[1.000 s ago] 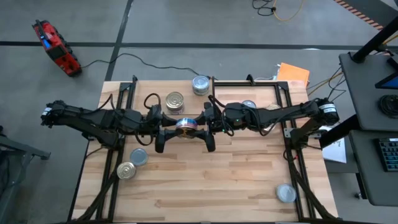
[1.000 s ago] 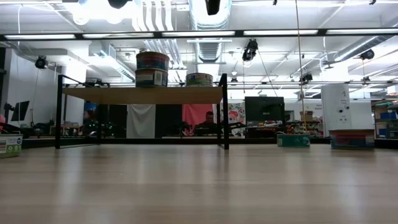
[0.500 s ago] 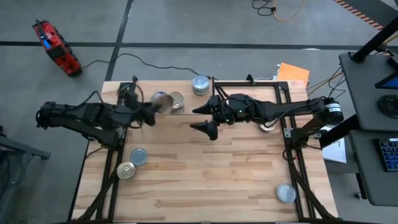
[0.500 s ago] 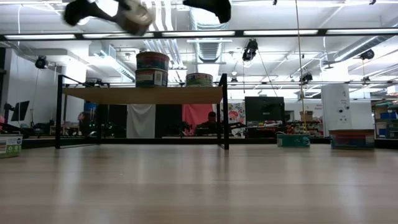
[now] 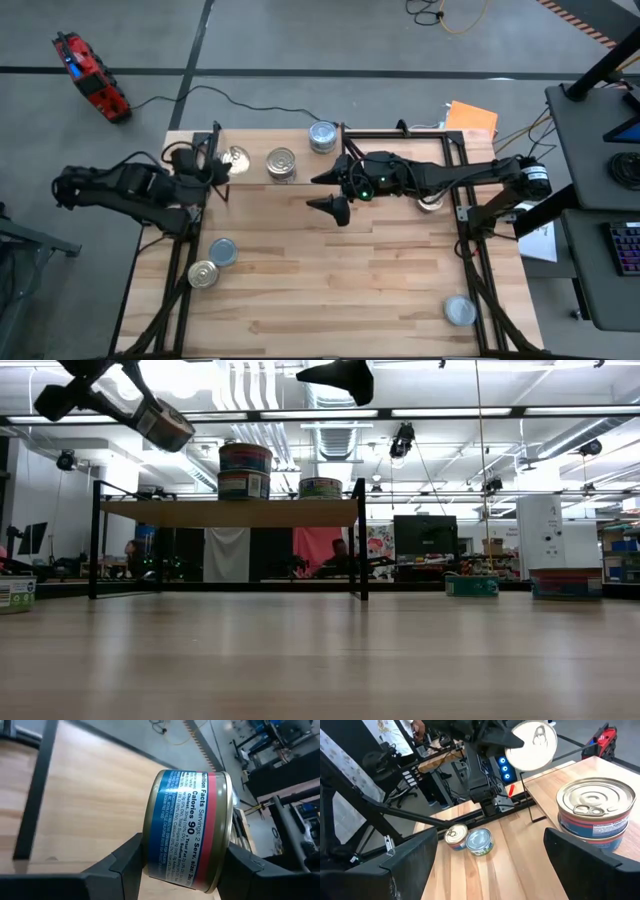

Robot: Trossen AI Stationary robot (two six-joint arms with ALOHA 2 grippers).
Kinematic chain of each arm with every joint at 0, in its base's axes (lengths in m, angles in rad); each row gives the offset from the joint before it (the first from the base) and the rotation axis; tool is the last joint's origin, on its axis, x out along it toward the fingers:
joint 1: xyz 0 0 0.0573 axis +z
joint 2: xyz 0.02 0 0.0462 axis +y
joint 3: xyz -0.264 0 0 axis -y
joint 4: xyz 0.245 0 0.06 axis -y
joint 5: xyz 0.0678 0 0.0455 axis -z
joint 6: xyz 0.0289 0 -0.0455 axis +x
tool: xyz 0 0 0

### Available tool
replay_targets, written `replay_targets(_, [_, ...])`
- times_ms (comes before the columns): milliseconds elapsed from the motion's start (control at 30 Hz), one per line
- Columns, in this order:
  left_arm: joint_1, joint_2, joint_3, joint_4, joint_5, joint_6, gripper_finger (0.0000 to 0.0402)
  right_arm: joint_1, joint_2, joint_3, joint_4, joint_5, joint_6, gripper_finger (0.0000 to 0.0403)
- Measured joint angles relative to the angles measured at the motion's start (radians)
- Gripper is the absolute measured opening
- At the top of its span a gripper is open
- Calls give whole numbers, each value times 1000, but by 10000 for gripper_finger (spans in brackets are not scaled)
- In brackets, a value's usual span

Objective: Stack canned seafood by type on shelf
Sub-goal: Put the blue and pink tuna can on the shelf

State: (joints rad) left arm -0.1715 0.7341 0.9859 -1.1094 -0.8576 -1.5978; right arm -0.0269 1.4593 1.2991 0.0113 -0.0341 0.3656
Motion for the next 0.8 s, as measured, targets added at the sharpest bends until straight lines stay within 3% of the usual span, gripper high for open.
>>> replay_targets(367, [17, 117, -10, -99, 12, -154, 173, 0, 0, 0, -6, 8, -11, 354])
replay_targets(600, [19, 91, -84, -102, 12, -266, 173, 0, 0, 0, -11, 8, -10, 354])
replay_targets(800, [19, 20, -191, 68, 29, -245, 173, 1, 0, -1, -15, 8, -8, 354])
